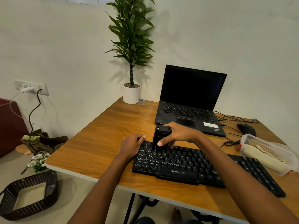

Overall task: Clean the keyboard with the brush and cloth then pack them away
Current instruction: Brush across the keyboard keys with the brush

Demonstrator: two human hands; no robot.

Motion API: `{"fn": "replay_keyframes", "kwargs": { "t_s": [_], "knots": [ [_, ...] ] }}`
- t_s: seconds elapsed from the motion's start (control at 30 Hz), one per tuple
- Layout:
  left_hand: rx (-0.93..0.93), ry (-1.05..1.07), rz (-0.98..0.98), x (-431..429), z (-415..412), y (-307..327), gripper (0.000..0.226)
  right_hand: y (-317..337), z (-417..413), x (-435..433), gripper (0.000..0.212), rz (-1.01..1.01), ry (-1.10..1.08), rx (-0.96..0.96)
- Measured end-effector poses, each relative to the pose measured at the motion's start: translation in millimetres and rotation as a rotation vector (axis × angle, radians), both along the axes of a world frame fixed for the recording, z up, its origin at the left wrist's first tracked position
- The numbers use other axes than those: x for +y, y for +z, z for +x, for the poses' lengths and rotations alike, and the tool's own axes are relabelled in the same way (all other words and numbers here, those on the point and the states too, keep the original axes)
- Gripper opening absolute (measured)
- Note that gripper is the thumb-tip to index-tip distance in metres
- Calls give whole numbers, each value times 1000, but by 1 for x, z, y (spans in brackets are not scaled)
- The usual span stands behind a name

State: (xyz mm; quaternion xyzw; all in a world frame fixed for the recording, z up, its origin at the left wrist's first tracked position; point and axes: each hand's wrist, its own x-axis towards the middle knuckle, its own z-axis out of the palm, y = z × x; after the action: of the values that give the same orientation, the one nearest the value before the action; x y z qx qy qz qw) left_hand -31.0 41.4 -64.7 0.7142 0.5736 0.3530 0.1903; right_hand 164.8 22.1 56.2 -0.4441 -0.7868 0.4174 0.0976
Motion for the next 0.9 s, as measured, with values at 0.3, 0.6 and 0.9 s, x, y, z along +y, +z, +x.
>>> {"fn": "replay_keyframes", "kwargs": {
  "t_s": [0.3,0.6,0.9],
  "knots": [
    [16,3,-4,1,0,0,33,11,5,1,19,-71,-6,-139],
    [21,13,5,2,0,-2,32,10,7,0,16,-31,-24,-128],
    [9,6,-5,3,0,-2,32,-2,-6,0,20,85,-40,1]
  ]
}}
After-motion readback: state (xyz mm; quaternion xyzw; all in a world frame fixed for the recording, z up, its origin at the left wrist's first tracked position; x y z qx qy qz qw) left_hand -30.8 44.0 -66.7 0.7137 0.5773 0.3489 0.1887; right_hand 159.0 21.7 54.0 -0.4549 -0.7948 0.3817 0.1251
